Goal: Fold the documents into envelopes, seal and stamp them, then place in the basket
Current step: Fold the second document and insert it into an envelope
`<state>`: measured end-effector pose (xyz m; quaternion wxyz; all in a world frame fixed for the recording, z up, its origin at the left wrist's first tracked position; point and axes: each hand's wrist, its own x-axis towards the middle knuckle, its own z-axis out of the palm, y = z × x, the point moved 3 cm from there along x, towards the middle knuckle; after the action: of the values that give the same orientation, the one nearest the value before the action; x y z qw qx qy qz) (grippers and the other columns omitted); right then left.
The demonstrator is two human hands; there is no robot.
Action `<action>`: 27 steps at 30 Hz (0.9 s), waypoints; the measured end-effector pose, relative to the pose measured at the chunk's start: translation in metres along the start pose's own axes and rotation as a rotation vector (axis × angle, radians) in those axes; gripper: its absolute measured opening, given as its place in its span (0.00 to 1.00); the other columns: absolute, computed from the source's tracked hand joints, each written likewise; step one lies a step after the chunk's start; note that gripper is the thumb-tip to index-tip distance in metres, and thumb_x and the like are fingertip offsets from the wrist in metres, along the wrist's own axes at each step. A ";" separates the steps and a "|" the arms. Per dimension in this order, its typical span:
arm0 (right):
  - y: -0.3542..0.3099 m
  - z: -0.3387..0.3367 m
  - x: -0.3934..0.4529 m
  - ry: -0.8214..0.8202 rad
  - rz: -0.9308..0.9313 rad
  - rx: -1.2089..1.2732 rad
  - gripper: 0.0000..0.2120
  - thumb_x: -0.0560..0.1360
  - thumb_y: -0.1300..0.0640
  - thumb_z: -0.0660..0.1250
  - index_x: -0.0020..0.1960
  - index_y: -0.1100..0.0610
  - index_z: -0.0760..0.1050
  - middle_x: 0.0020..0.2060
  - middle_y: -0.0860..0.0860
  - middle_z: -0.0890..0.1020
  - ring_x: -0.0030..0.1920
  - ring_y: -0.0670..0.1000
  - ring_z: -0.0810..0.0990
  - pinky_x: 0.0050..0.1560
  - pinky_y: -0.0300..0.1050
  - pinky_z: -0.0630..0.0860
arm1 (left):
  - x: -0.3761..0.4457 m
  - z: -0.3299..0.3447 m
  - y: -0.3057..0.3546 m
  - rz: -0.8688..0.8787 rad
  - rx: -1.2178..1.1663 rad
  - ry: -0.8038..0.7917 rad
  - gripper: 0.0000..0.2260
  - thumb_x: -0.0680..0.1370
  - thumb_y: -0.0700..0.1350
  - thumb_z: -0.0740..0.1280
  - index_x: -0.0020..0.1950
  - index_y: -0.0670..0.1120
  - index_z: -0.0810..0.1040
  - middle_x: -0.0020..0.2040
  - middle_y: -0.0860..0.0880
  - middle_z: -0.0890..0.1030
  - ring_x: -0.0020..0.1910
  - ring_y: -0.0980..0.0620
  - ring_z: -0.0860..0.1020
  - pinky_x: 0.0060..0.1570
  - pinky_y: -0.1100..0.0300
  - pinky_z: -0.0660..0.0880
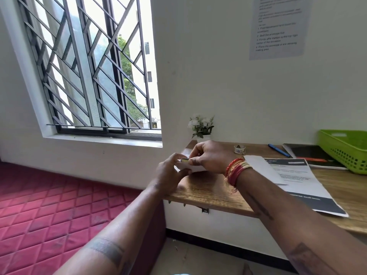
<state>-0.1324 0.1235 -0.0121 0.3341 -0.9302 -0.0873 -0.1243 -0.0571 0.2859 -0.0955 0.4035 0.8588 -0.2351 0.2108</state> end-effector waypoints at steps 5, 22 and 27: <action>-0.009 0.007 -0.001 -0.039 0.057 -0.121 0.07 0.71 0.60 0.72 0.45 0.50 0.80 0.44 0.47 0.84 0.45 0.48 0.82 0.41 0.41 0.76 | -0.002 0.004 -0.004 -0.019 0.058 -0.034 0.12 0.73 0.53 0.76 0.53 0.58 0.78 0.45 0.57 0.81 0.39 0.53 0.80 0.42 0.53 0.79; -0.052 -0.032 -0.002 0.205 -0.079 0.628 0.07 0.75 0.63 0.70 0.47 0.53 0.85 0.34 0.51 0.82 0.31 0.49 0.79 0.33 0.43 0.77 | -0.015 -0.008 0.020 0.119 0.076 0.104 0.45 0.68 0.64 0.77 0.78 0.53 0.59 0.68 0.51 0.71 0.57 0.48 0.78 0.53 0.54 0.76; -0.065 -0.050 0.004 0.169 0.002 0.990 0.15 0.75 0.70 0.59 0.49 0.64 0.85 0.45 0.62 0.86 0.41 0.58 0.86 0.40 0.48 0.83 | -0.012 -0.011 0.032 0.053 -0.029 0.028 0.47 0.74 0.46 0.76 0.83 0.49 0.48 0.75 0.50 0.66 0.48 0.58 0.82 0.46 0.78 0.70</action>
<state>-0.1532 0.1413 0.0650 0.7413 -0.6469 -0.1077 -0.1428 -0.0875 0.2797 -0.0765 0.4133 0.8433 -0.2552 0.2301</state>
